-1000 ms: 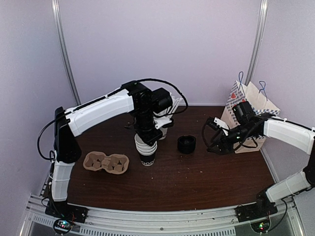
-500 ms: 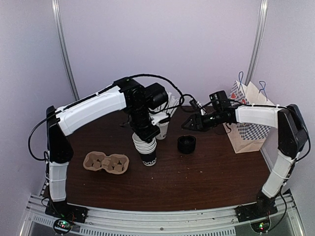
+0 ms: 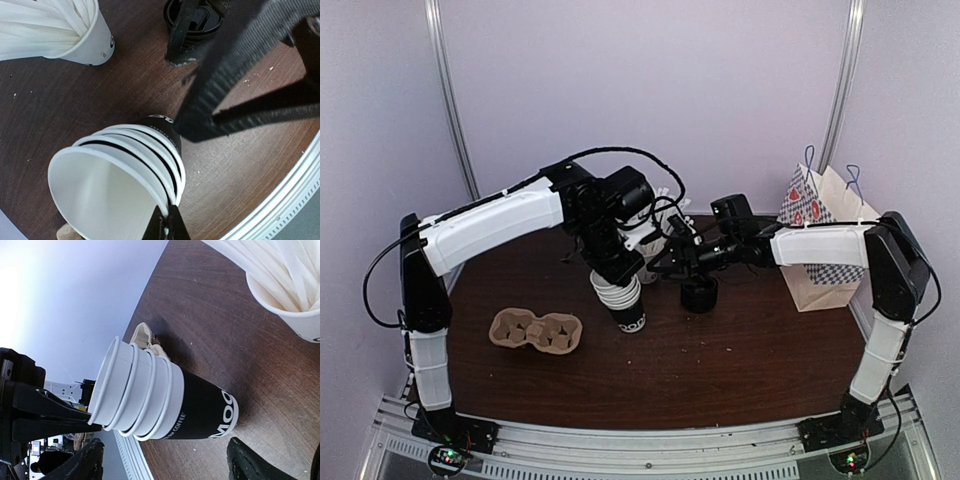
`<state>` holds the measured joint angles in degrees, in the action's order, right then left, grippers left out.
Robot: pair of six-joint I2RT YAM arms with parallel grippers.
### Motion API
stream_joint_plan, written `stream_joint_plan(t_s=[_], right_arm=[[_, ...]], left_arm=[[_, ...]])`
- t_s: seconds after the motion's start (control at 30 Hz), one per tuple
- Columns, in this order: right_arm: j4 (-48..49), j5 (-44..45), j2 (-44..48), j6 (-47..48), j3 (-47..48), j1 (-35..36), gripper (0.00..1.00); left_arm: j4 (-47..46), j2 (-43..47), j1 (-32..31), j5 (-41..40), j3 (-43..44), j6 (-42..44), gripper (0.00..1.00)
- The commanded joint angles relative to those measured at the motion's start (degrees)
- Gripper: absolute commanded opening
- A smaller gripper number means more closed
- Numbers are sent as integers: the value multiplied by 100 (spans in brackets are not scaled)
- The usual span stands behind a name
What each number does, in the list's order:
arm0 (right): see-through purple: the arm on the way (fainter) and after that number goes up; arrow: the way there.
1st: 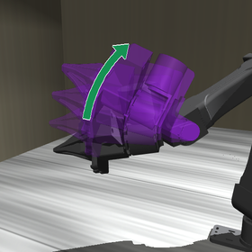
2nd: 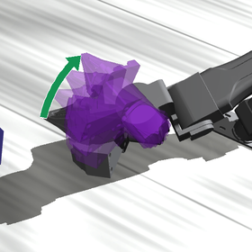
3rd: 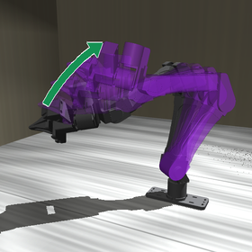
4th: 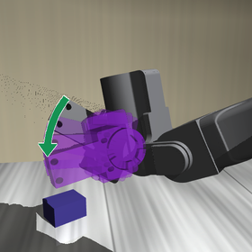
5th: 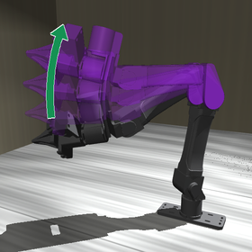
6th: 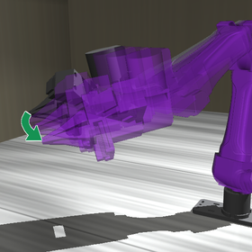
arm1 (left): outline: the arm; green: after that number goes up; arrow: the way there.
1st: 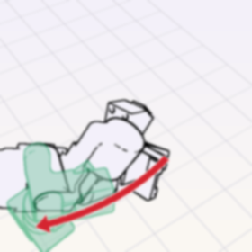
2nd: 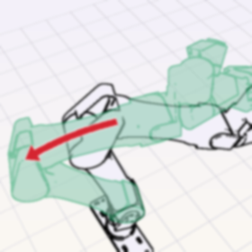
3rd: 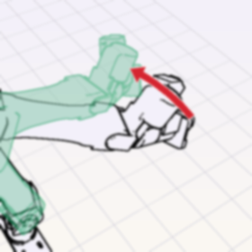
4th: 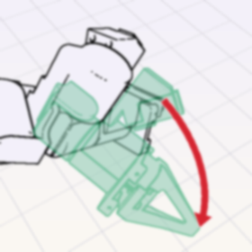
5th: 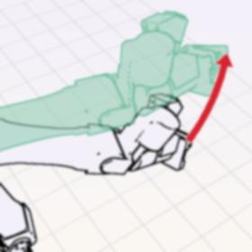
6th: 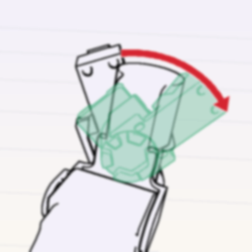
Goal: Pack the takeout coffee
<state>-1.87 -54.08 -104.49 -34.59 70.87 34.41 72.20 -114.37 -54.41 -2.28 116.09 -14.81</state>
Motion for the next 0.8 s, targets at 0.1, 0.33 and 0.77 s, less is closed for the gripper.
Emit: stream_joint_plan(t_s=[0.1, 0.33, 0.77], right_arm=[[1016, -319, -277, -885, 67, 202, 84], [1565, -445, -501, -1338, 20, 247, 83], [809, 3, -770, -848, -112, 319, 77]], left_arm=[[-839, 356, 53, 113, -262, -430, 0], [-1204, 528, 58, 199, -548, -608, 0], [-1306, 645, 64, 75, -633, -690, 0]])
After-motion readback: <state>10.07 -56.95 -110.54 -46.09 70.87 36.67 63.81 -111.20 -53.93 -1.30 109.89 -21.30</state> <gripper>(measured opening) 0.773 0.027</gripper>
